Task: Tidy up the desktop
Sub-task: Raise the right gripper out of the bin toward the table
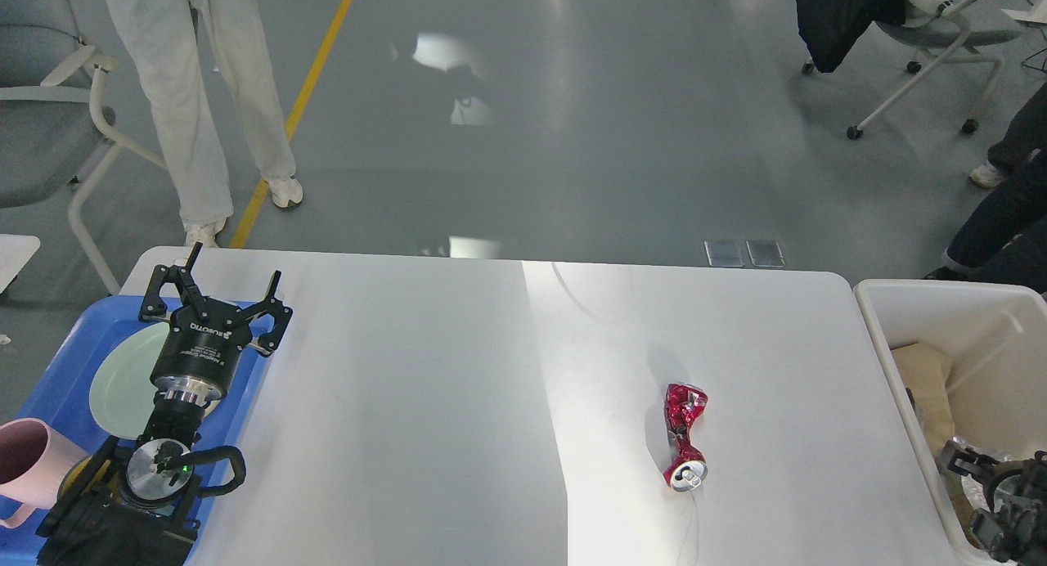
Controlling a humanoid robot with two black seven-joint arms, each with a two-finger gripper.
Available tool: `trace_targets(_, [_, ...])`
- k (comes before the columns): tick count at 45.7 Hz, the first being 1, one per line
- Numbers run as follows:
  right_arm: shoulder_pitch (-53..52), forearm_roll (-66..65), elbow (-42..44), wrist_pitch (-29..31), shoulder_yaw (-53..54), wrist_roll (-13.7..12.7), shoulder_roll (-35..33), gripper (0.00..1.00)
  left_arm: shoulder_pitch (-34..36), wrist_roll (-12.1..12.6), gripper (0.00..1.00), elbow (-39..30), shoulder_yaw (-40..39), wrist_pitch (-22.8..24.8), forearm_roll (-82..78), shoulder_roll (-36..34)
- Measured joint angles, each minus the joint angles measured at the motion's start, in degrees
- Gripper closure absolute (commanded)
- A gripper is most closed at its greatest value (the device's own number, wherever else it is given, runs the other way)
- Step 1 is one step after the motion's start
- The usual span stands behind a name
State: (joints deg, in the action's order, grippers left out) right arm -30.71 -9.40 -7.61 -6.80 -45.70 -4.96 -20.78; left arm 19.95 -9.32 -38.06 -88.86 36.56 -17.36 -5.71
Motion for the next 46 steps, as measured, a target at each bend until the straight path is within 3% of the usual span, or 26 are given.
trace_targets(5, [-3.80, -0.69, -6.07, 1.13, -0.58, -0.59, -3.19, 0.00, 0.00, 0.00, 0.03, 0.00, 0.00, 0.00, -0.01, 0.00])
trace_targets(9, [-10.69, -1.65, -14.80, 3.34, -2.19, -2.63, -7.18, 0.00, 0.00, 0.00, 0.03, 0.00, 0.00, 0.00, -0.01, 0.00])
trace_targets(15, [-25.39, -5.14, -30.08, 7.52, -8.90, -7.29, -11.61, 0.00, 0.00, 0.00, 0.03, 0.00, 0.00, 0.00, -0.01, 0.00])
trace_targets(21, [-40.74, -5.91, -42.88, 11.89, -17.59, -8.44, -12.62, 0.00, 0.00, 0.00, 0.03, 0.00, 0.00, 0.00, -0.03, 0.00])
trace_targets(28, [-58.93, -5.90, -54.01, 22.42, -24.71, -8.57, -10.51, 0.00, 0.00, 0.00, 0.03, 0.00, 0.00, 0.00, -0.03, 0.00])
trace_targets(39, [-79.81, -5.70, -60.78, 48.34, -26.28, -8.57, -3.08, 0.00, 0.00, 0.00, 0.03, 0.00, 0.00, 0.00, -0.01, 0.00])
trace_targets(46, [-93.69, -5.19, -72.80, 51.64, -26.31, -7.91, 1.43, 0.00, 0.00, 0.00, 0.03, 0.00, 0.00, 0.00, -0.01, 0.00])
